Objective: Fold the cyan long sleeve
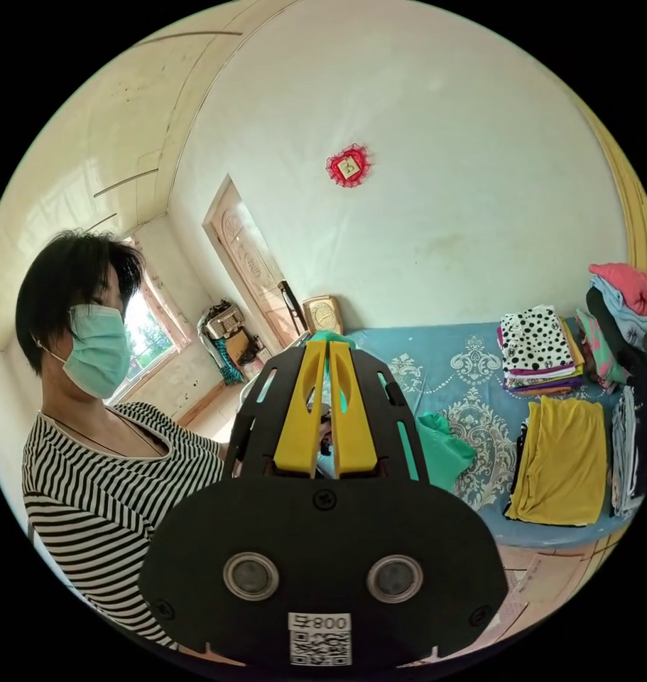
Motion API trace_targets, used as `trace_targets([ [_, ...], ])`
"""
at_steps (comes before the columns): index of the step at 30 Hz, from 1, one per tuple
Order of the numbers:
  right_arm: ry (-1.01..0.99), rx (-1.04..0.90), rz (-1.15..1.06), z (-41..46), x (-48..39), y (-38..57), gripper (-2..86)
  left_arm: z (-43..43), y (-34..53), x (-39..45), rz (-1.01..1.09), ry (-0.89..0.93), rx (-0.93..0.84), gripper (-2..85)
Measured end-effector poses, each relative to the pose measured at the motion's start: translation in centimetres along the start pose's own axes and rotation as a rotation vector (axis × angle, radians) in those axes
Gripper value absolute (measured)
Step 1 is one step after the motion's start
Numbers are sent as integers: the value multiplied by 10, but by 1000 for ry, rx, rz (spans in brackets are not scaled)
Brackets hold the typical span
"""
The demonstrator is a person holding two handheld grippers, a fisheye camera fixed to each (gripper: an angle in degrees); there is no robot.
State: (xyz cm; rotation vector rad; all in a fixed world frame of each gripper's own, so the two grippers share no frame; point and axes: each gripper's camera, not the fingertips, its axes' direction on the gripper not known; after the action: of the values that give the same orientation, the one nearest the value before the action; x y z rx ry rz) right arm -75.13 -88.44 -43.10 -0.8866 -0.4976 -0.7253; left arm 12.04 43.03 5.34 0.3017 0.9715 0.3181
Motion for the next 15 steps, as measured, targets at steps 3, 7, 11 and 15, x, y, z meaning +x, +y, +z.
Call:
trace_targets([
  [3, 6, 28, 50, -24, 2, 8, 135, 6, 26, 4, 10, 48, 16, 4],
  [7, -33, 29, 83, -41, 4, 13, 136, 11, 38, -22, -28, 69, -66, 4],
  [11, -58, 36, 85, -61, 0, 12, 136, 3, 43, -68, -81, 11, -142, 7],
  [15, -70, 42, 84, -81, -6, 11, 133, -6, 46, -126, -193, 3, -177, 18],
])
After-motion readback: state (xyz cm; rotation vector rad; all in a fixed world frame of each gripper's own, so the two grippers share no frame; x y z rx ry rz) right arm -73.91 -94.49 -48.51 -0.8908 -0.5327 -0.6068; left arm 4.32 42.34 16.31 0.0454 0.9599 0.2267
